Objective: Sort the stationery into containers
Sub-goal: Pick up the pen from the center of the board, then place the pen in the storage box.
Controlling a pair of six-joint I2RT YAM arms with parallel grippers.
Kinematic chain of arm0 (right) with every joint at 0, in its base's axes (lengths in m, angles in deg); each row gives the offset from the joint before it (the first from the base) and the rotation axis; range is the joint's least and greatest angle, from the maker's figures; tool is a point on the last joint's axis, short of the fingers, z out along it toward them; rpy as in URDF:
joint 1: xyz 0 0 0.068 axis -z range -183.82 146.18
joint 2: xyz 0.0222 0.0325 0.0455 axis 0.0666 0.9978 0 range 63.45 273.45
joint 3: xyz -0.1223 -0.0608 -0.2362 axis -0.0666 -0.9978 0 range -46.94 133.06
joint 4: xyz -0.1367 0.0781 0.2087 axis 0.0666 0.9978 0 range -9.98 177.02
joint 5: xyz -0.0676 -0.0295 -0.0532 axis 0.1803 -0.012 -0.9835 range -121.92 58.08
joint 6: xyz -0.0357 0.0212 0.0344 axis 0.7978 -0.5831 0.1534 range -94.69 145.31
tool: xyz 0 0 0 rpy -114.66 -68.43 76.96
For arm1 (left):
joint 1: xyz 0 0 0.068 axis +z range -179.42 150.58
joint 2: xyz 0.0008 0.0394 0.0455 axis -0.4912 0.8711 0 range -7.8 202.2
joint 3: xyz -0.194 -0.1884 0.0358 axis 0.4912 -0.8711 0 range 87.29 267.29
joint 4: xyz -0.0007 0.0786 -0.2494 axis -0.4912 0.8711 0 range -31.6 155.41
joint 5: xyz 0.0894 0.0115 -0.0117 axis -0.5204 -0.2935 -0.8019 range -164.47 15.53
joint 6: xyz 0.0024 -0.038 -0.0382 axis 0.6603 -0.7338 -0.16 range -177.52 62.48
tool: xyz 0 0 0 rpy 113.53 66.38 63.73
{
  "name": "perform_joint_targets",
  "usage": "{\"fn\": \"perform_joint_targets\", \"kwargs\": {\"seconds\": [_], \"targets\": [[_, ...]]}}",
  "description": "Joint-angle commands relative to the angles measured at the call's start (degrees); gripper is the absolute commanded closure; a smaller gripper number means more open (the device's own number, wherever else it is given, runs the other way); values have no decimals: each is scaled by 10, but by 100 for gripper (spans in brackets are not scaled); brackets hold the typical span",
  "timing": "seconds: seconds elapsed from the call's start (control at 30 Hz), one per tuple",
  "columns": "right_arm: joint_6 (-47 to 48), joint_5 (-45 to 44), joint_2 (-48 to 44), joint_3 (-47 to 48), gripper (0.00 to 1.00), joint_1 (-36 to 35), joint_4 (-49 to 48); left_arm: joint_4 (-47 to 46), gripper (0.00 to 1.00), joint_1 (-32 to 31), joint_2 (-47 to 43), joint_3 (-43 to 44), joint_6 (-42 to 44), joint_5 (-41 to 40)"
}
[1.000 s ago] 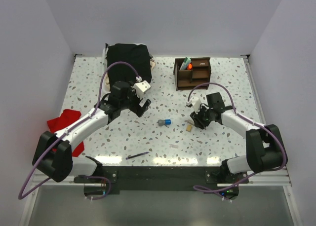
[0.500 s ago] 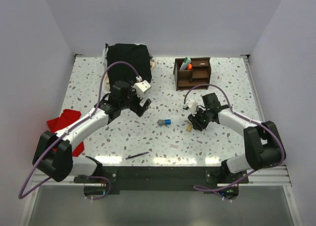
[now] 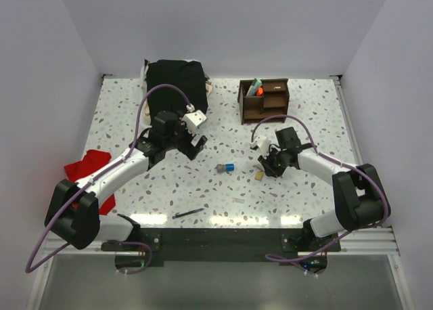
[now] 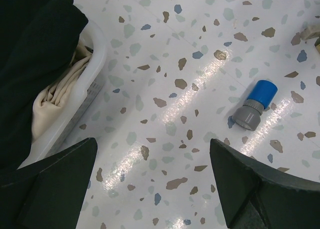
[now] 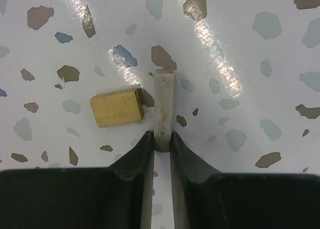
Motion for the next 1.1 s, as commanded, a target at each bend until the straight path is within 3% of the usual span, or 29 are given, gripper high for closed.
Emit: {"fn": "perform_joint_targets", "kwargs": {"seconds": [0.0,0.13,0.37,0.6,1.07], "targets": [[-3,-12,-12,15,89,-3,3,-30,0,1,-11,7,-5,7],[-14,-6,-35,42,96,3,38,-37,0,1,-11,12,-3,8],[-56,5,-67,155,100,38,101,-60,0,1,-7,28,-3,13],[-185,8,-12,210,100,124,48,-60,0,1,-8,37,-6,16],[-218,-22,122,313,100,174,-23,-54,0,1,-2,42,7,-5]]}}
